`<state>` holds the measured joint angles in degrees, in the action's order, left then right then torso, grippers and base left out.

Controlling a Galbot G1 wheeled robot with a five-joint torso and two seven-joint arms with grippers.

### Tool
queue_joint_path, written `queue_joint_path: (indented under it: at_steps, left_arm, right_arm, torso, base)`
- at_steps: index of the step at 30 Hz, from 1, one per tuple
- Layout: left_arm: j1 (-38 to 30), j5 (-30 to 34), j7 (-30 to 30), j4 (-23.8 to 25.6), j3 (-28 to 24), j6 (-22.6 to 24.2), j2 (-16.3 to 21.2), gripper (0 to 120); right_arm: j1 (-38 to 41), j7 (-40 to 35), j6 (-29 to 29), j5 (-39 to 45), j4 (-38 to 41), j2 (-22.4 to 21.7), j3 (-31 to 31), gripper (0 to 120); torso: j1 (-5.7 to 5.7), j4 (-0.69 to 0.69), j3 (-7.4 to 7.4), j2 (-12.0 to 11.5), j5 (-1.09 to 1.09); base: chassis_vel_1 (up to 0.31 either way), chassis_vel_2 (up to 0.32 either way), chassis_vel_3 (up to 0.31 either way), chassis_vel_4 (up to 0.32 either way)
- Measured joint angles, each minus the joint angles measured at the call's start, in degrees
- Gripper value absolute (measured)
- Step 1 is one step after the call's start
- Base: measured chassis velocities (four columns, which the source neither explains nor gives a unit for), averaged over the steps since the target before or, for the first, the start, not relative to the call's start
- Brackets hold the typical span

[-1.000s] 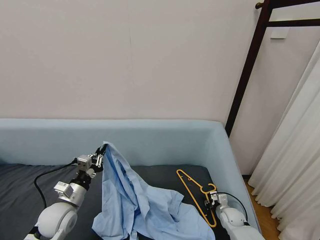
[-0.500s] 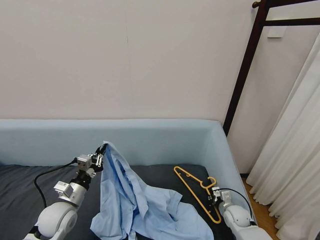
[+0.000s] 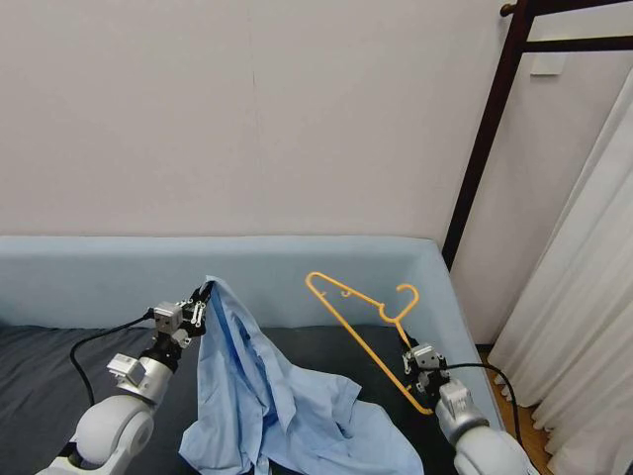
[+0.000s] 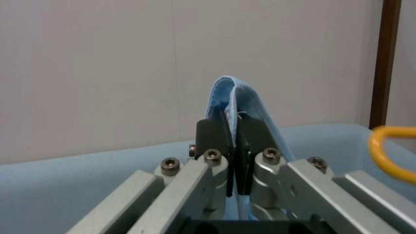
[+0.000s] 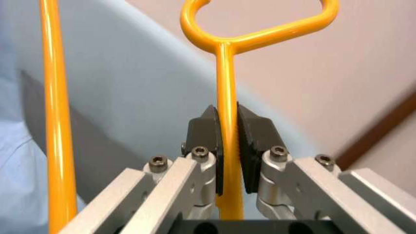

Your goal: Pick up the clothes from the sofa and hang them on the clothes hanger.

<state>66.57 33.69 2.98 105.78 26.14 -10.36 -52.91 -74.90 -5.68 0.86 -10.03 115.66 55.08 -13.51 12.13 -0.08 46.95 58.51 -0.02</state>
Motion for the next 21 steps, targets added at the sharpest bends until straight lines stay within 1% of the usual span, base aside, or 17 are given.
queue_joint_path:
  at_steps: [2,3,5,6,8,9,11,14,15,18,20,21]
  left_arm:
    - [0.5,1.2,0.0,0.5,0.3,0.4,0.4,0]
    - [0.5,1.2,0.0,0.5,0.3,0.4,0.4,0]
    - [1.5,2.2,0.3,1.2,0.9,0.5,0.8,0]
    - [2.1,2.6,0.8,1.7,1.1,0.3,1.1,0]
    - [2.9,3.0,1.5,2.4,1.3,-0.2,1.4,0]
    - [2.9,3.0,1.5,2.4,1.3,-0.2,1.4,0]
    - [3.4,2.9,2.0,3.2,1.5,-0.5,1.6,0]
    - [5.0,2.8,2.6,4.7,2.0,-1.0,2.2,0]
    - [5.0,2.8,2.6,4.7,2.0,-1.0,2.2,0]
    - [6.9,2.5,3.4,6.5,2.9,-1.8,2.3,0]
    - [8.3,1.4,3.8,8.2,3.4,-2.1,1.7,0]
    - [8.3,1.4,3.8,8.2,3.4,-2.1,1.7,0]
  right_arm:
    - [-3.0,0.6,-6.9,-13.3,0.6,-0.5,-1.5,6]
    - [-3.0,0.6,-6.9,-13.3,0.6,-0.5,-1.5,6]
    - [-6.3,-0.1,-11.6,-24.7,0.7,0.5,-3.3,6]
    - [-7.8,-1.1,-12.7,-28.4,0.9,1.3,-3.6,6]
    - [-9.9,-3.1,-13.2,-32.7,1.2,3.0,-3.3,6]
    - [-9.9,-3.1,-13.2,-32.7,1.2,3.0,-3.3,6]
    - [-10.3,-4.2,-12.8,-35.7,1.2,4.9,-2.2,6]
    - [-9.6,-5.7,-10.2,-37.4,1.0,6.7,-0.7,6]
    - [-9.6,-5.7,-10.2,-37.4,1.0,6.7,-0.7,6]
    - [-8.9,-7.9,-7.4,-38.1,0.3,7.6,0.4,6]
    - [-8.6,-8.5,-6.9,-38.0,0.0,7.8,1.0,6]
    - [-8.6,-8.5,-6.9,-38.0,0.0,7.8,1.0,6]
  torso:
    - [0.0,0.02,0.0,0.0,0.0]
    - [0.0,0.02,0.0,0.0,0.0]
    - [0.0,0.03,0.01,0.0,0.0]
    - [0.0,0.03,0.01,0.0,0.0]
    - [0.0,0.01,0.0,0.0,0.01]
    - [0.0,0.01,0.0,0.0,0.01]
    - [0.0,0.01,0.0,0.0,0.01]
    - [0.0,0.03,0.01,0.0,0.0]
    - [0.0,0.03,0.01,0.0,0.0]
    - [0.0,0.03,0.01,0.0,0.0]
    - [0.0,0.01,0.01,0.0,0.01]
    - [0.0,0.01,0.01,0.0,0.01]
  base:
    - [0.0,0.0,0.0,0.0]
    - [0.0,0.0,0.0,0.0]
    - [0.0,0.0,0.0,0.0]
    - [0.0,0.0,0.0,0.0]
    - [0.0,0.0,0.0,0.0]
    - [0.0,0.0,0.0,0.0]
    - [0.0,0.0,0.0,0.0]
    - [0.0,0.0,0.0,0.0]
    - [0.0,0.0,0.0,0.0]
    - [0.0,0.0,0.0,0.0]
    - [0.0,0.0,0.0,0.0]
    - [0.0,0.0,0.0,0.0]
